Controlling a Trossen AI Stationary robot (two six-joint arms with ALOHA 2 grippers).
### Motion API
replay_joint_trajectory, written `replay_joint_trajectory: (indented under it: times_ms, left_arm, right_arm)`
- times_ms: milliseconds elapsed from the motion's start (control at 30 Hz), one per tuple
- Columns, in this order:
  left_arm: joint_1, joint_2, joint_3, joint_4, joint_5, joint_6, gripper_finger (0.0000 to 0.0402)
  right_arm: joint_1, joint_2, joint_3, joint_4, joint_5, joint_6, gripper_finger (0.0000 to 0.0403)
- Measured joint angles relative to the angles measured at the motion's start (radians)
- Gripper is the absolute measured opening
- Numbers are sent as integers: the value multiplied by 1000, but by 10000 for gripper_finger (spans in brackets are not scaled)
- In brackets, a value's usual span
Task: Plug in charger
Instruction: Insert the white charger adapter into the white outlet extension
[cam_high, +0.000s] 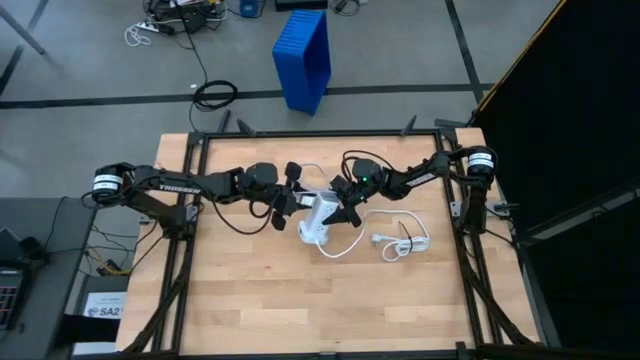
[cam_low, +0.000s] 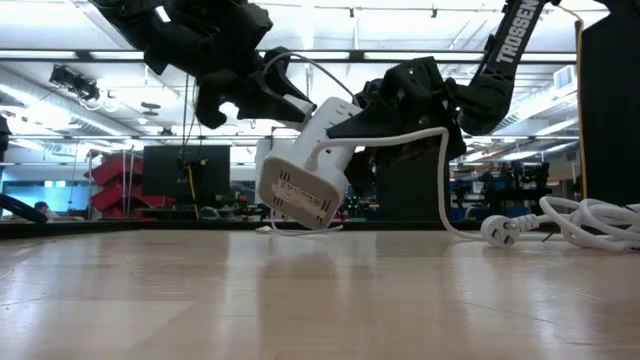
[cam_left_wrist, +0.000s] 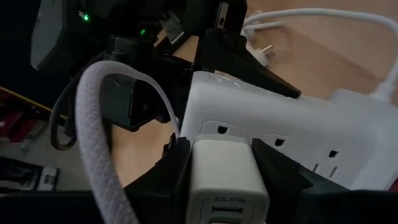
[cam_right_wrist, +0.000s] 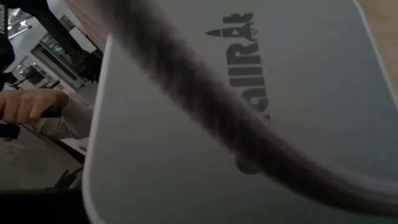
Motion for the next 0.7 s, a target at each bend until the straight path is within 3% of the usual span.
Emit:
replay_joint_trajectory:
  times_ms: [200, 500, 700]
  left_arm:
    - [1, 34, 1, 39, -30, 135, 120]
    - [0, 130, 3, 164, -65, 244, 120]
    - [-5, 172, 1, 229, -45, 309, 120]
  right_arm:
    - [-36, -46, 1, -122, 1, -47, 260]
    - [3, -203, 55, -613, 258, -360, 260]
    - [44, -219, 76, -703, 356, -474, 260]
